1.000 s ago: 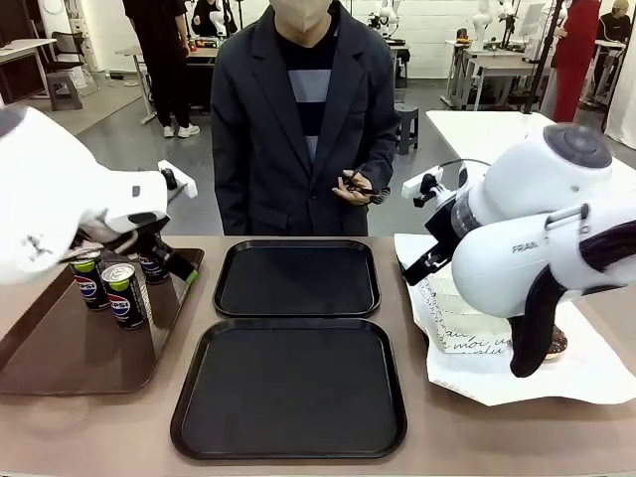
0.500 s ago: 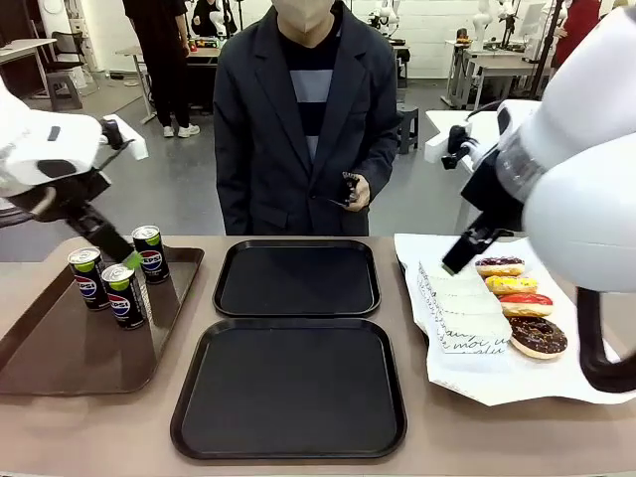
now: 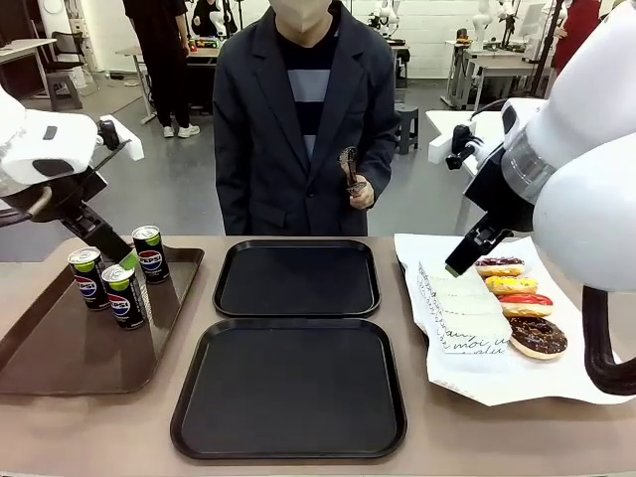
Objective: Set up donuts and drinks on trays.
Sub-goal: Pick up one Pepsi coke and place it on the Flat Tray.
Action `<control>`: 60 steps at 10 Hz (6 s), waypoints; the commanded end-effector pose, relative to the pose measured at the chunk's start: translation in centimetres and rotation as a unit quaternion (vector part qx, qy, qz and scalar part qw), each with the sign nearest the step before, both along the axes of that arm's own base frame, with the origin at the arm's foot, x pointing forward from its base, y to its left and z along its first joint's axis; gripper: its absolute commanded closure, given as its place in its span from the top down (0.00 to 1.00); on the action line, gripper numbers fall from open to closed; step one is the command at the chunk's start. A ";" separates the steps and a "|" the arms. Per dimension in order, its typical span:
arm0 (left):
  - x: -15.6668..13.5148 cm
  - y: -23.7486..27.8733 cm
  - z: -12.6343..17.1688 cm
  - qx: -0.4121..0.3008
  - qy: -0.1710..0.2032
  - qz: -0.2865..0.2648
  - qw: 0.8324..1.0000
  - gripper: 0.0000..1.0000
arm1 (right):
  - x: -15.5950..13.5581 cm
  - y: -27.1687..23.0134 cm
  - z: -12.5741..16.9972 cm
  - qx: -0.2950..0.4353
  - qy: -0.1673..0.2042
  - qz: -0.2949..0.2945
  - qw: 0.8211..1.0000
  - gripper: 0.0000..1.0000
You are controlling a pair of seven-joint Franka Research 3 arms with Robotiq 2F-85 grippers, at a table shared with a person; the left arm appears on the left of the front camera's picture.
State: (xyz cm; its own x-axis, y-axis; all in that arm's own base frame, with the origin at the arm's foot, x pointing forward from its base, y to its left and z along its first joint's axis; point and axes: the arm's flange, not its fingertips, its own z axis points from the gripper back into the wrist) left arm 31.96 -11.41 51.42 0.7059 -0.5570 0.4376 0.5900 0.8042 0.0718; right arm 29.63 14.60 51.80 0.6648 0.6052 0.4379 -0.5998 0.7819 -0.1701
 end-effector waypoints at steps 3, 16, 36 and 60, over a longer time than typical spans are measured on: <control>3.6 8.9 0.5 -0.293 0.127 0.184 0.930 1.00 | 1.1 -14.8 -6.7 0.424 0.079 -0.134 0.892 1.00; -0.1 30.7 -5.5 -0.513 0.196 0.379 0.745 1.00 | -10.6 -28.3 -9.7 0.497 0.112 -0.202 0.837 1.00; -0.6 31.8 -5.3 -0.505 0.202 0.397 0.739 1.00 | -7.6 -33.8 -5.9 0.493 0.112 -0.197 0.840 1.00; 11.2 2.1 -8.8 0.021 0.120 0.399 0.909 1.00 | -7.6 -33.8 -5.9 0.493 0.112 -0.197 0.840 1.00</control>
